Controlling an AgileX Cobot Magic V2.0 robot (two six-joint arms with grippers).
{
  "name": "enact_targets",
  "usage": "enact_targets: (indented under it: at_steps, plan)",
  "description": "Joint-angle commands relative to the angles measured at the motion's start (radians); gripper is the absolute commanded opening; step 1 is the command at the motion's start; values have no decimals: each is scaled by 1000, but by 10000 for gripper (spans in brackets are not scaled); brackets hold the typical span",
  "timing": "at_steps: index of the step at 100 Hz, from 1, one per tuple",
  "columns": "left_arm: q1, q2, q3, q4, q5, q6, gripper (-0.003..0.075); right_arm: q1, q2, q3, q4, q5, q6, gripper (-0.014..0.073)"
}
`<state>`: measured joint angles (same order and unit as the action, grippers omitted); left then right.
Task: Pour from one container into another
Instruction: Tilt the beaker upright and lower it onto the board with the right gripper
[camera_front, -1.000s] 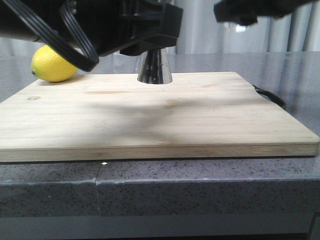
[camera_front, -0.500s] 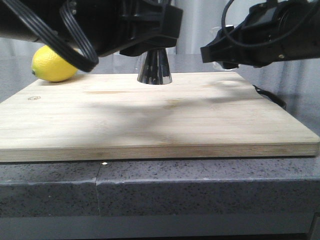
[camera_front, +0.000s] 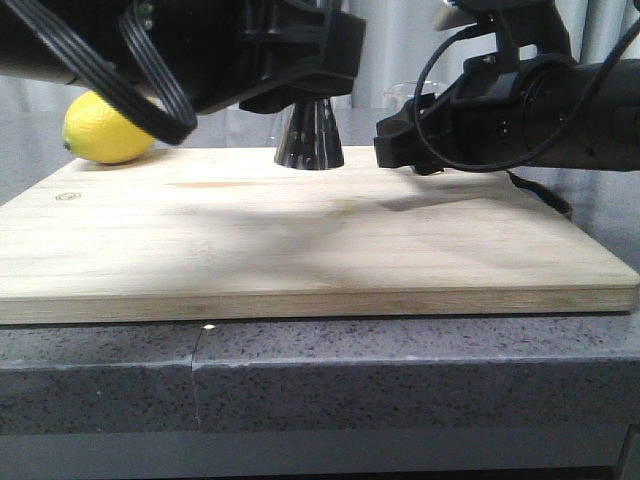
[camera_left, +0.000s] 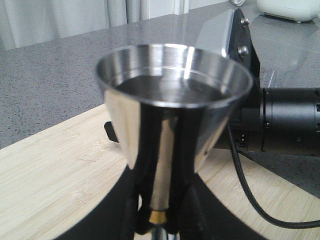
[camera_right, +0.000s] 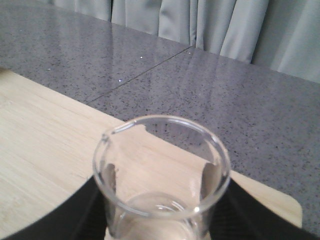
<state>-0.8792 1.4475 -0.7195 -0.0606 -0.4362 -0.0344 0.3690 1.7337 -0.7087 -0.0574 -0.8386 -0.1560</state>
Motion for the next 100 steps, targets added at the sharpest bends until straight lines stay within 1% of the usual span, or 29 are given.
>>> enact_targets:
  at_steps: [1,24,47,54,71,78,88,100]
  plan:
    - [-8,-40,-27,1,-86,3,-19,-4,-36,-22,-11,-96,8,244]
    - [-8,-40,-27,1,-86,3,-19,-4,-36,-22,-11,-42,11,244]
    - [-8,-40,-27,1,-86,3,-19,-4,-36,-22,-14,-61,11,253]
    - [-8,-40,-27,1,-86,3,-19,-4,-36,-22,-14,-64,11,286]
    - [-8,-40,-27,1,-86,3,-19,-4,-36,-22,-14,-64,11,429]
    - [-8,-40,-27,1,-86,3,-19,-4,-36,-22,-14,-64,11,470]
    - [-8,-40,-27,1,-86,3,-19,-4,-36,-22,-14,-67,11,500]
    - [-8,-40,-27,1,-86,3,-19,-4,-36,-22,-14,-109,11,503]
